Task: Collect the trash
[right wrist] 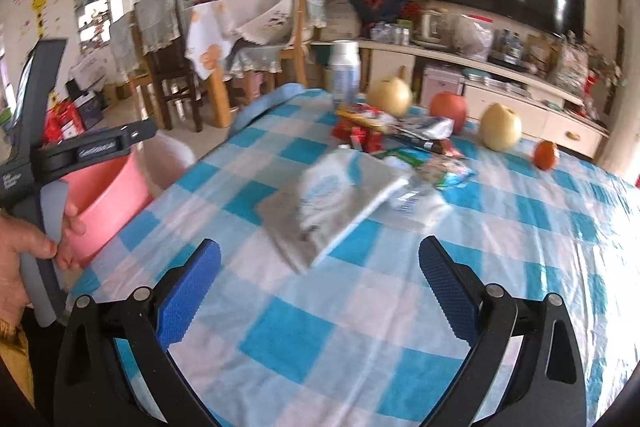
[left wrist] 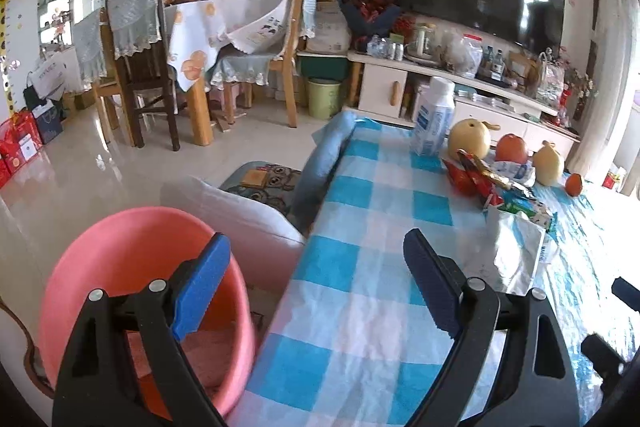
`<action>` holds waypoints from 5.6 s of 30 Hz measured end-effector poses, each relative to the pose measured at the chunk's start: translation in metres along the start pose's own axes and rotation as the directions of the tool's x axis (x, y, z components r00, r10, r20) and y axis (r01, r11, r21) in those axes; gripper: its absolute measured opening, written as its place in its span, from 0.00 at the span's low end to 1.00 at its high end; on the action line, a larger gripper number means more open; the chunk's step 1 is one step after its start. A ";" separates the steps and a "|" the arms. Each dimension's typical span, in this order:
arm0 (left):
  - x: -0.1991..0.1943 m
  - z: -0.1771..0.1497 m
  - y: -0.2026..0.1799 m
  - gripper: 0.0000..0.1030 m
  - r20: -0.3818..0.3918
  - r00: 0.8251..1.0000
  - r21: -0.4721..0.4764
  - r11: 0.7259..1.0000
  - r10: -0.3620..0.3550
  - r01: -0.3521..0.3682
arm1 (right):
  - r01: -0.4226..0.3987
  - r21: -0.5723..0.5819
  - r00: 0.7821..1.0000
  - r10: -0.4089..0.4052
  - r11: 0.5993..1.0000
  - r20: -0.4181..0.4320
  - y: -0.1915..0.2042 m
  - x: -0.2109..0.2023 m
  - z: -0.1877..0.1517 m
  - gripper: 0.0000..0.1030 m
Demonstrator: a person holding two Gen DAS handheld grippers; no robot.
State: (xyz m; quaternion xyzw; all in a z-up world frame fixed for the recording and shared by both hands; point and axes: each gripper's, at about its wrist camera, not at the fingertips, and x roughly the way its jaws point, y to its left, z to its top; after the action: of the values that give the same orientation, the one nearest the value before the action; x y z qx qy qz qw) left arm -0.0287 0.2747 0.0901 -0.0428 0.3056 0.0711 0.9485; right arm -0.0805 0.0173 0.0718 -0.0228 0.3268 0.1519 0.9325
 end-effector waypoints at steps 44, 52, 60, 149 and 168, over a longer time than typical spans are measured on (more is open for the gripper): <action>0.234 0.096 -0.212 0.76 -0.365 0.885 0.023 0.947 -0.290 0.320 | -0.175 0.391 0.981 0.196 0.903 -0.014 -0.241 0.097 0.040 0.91; 0.255 0.090 -0.207 0.59 -0.409 0.858 0.030 0.935 -0.311 0.353 | -0.293 0.440 0.946 0.324 0.849 0.005 -0.239 0.157 0.086 0.72; 0.255 0.078 -0.226 0.49 -0.448 0.821 0.042 0.909 -0.353 0.414 | -0.239 0.429 0.927 0.336 0.871 -0.166 -0.219 0.232 0.117 0.67; 0.113 0.017 -0.181 0.53 -0.275 0.947 0.157 0.964 -0.167 0.215 | -0.113 -0.233 0.986 0.081 0.966 -0.143 -0.114 0.061 -0.011 0.29; 0.025 -0.022 -0.134 0.54 -0.195 0.940 0.084 0.950 -0.281 0.301 | -0.193 0.022 0.974 0.194 0.981 -0.113 -0.130 0.031 -0.011 0.14</action>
State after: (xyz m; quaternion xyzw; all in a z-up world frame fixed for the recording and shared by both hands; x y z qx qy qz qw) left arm 0.0004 0.1420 0.0623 -0.0401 0.3841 -0.0915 0.9179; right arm -0.0256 -0.1002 0.0371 0.0054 0.3812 0.2386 0.8932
